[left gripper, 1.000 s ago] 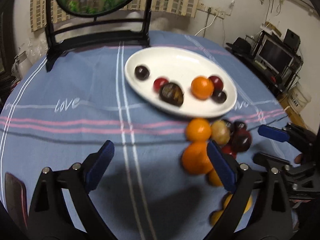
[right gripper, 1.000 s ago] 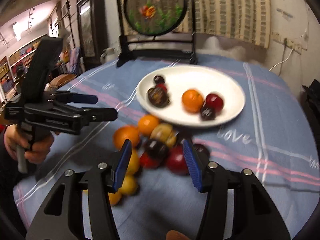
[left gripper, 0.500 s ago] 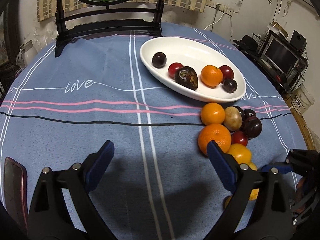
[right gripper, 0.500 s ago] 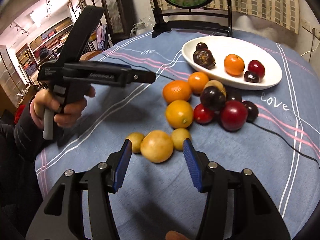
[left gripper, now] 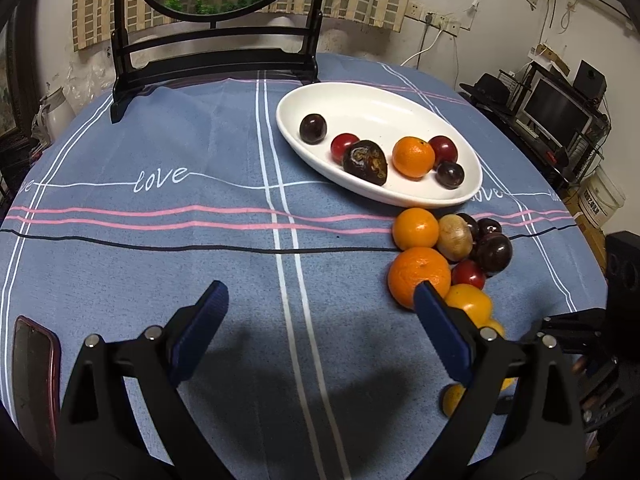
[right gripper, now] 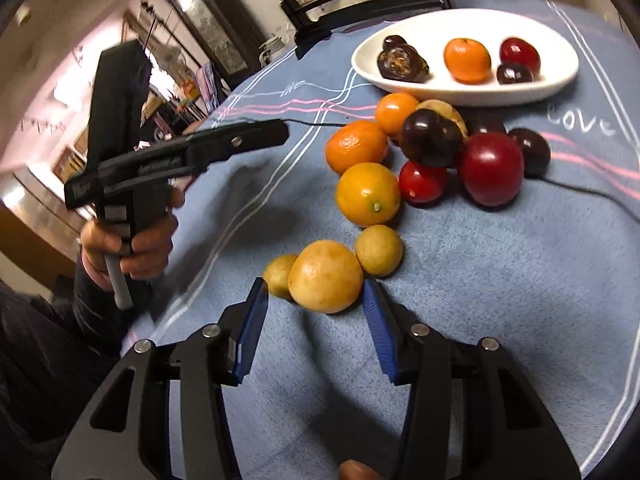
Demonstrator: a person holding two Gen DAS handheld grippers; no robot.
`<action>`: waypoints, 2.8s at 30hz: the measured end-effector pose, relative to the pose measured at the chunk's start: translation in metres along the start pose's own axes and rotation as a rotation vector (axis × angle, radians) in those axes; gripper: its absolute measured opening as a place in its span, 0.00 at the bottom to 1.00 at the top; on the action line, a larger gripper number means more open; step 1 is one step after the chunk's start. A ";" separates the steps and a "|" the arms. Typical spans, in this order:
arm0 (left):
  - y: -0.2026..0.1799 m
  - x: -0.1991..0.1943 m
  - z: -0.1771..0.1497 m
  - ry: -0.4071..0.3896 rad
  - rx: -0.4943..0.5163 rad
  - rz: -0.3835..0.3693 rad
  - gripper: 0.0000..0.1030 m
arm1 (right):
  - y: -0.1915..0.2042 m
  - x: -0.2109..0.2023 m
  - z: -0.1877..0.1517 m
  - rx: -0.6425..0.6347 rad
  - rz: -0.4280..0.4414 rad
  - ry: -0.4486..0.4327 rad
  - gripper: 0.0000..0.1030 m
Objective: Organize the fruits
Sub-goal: 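Grasp a small yellow fruit with the left tool while the right tool grasps a yellow apricot, then place the yellow fruit and apricot onto the white plate, open both tools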
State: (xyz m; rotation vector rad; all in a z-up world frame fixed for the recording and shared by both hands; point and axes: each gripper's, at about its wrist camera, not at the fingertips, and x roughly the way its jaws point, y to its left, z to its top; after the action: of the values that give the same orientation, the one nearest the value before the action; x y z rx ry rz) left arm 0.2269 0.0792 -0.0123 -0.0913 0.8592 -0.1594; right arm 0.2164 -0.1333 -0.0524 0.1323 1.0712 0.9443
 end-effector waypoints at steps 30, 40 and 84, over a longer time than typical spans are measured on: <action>-0.075 0.004 -0.061 0.151 0.428 -0.267 0.48 | -0.007 -0.035 0.011 0.029 -0.038 -0.121 0.36; -0.085 0.004 -0.067 0.140 0.477 -0.242 0.34 | -0.007 -0.037 0.009 0.030 -0.053 -0.122 0.36; -0.032 0.068 0.125 -0.104 0.027 0.183 0.77 | -0.056 -0.035 0.139 -0.038 -0.450 -0.359 0.41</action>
State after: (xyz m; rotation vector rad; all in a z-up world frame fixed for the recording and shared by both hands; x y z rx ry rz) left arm 0.3621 0.0381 0.0227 0.0042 0.7575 0.0054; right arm 0.3544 -0.1463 0.0134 0.0241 0.7070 0.5078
